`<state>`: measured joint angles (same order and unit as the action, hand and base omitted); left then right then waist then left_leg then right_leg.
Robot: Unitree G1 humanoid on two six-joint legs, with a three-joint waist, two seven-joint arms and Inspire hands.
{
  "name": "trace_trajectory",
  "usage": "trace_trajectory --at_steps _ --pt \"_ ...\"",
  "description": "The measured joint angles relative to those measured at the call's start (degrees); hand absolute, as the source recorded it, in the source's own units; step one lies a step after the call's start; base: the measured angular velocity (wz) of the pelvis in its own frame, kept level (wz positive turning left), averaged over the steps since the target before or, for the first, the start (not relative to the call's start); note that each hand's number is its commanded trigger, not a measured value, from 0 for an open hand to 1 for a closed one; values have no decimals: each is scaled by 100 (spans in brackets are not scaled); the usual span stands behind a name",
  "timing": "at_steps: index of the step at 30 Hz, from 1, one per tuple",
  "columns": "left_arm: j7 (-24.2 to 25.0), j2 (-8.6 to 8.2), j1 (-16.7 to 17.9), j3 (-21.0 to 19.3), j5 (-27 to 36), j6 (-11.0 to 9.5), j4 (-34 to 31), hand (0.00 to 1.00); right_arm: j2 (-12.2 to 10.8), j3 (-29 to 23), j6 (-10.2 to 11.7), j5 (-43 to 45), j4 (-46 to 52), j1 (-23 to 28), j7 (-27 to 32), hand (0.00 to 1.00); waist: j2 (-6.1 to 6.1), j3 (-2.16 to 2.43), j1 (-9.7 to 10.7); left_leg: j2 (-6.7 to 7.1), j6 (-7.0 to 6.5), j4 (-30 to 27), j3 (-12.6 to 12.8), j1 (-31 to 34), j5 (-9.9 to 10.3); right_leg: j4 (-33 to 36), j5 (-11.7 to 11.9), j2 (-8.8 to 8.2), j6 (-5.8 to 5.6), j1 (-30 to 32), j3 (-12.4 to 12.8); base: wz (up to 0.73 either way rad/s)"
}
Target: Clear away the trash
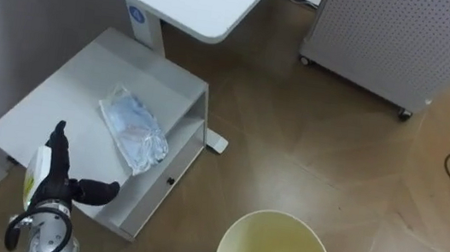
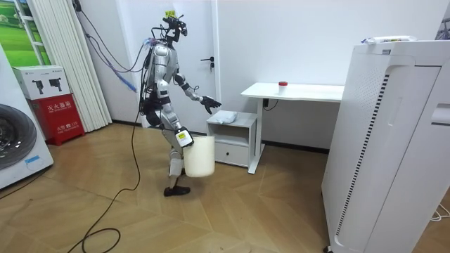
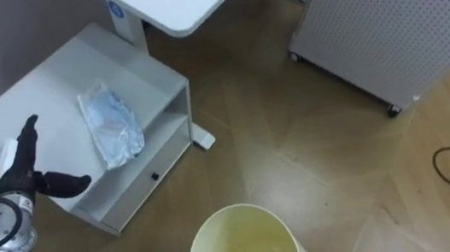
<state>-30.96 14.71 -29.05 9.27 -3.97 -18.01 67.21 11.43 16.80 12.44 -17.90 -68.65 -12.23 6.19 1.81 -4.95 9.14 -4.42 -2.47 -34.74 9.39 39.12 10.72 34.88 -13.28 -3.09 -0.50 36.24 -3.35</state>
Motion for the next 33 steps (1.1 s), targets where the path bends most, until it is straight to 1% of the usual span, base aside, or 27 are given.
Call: trace_trajectory --at_steps 2,6,8,9,10,15,18,19,25,29,30,33 --pt "-12 1 -87 58 1 0 25 0 5 0 -10 -79 106 5 22 100 22 -13 43 -19 3 -158 -19 126 66 140 -55 -4 8 122 -9 0" --pt "-15 6 -281 59 5 1 160 0 -4 25 -11 -194 324 6 16 100 27 -19 162 -29 -6 -307 -15 315 100 323 -106 -21 19 331 -7 0" --pt "-16 6 -299 60 7 1 161 0 -3 53 -11 -214 359 6 22 100 25 -21 192 -47 -4 -348 3 360 115 374 -115 -22 31 393 -1 -6" --pt "-19 16 -319 59 6 1 161 0 -3 54 -10 -223 392 6 33 100 27 -21 206 -83 3 -432 4 426 149 435 -146 -16 42 449 -10 -6" --pt "-19 33 -350 59 6 2 161 0 -3 54 -11 -223 428 7 51 100 25 -22 220 -92 8 -514 -2 497 178 516 -180 -11 53 519 -24 -4" --pt "-84 65 -433 120 9 3 165 0 0 79 0 -344 483 -2 79 100 20 -25 306 -112 10 -672 -6 702 199 709 -226 -15 72 745 -23 -1" --pt "-115 75 -481 120 5 3 162 0 1 82 2 -445 489 1 89 100 21 -25 316 -174 19 -717 -7 857 221 729 -221 31 83 882 -21 -7" --pt "-130 75 -500 117 0 3 161 0 2 80 6 -446 492 2 109 100 20 -24 340 -175 19 -728 -10 907 221 746 -219 30 86 927 -34 0" --pt "-453 78 -543 102 1 3 162 0 0 80 12 -445 653 3 116 100 15 -25 420 -179 35 -806 -11 1043 235 809 -228 45 98 1089 -3 -1" --pt "-501 172 -555 112 1 3 163 0 -1 82 5 -451 677 4 141 100 2 -33 490 -176 48 -838 -8 1046 254 853 -245 31 111 1095 -4 0" --pt "-529 205 -567 112 1 3 163 0 0 82 -3 -468 694 10 183 100 -6 -34 497 -181 46 -891 -11 1064 285 906 -277 29 117 1113 -5 0" --pt "-664 237 -569 115 -2 3 169 0 0 76 -6 -473 707 10 284 100 -11 -32 506 -186 41 -958 -11 1121 308 986 -303 25 115 1176 -2 0"
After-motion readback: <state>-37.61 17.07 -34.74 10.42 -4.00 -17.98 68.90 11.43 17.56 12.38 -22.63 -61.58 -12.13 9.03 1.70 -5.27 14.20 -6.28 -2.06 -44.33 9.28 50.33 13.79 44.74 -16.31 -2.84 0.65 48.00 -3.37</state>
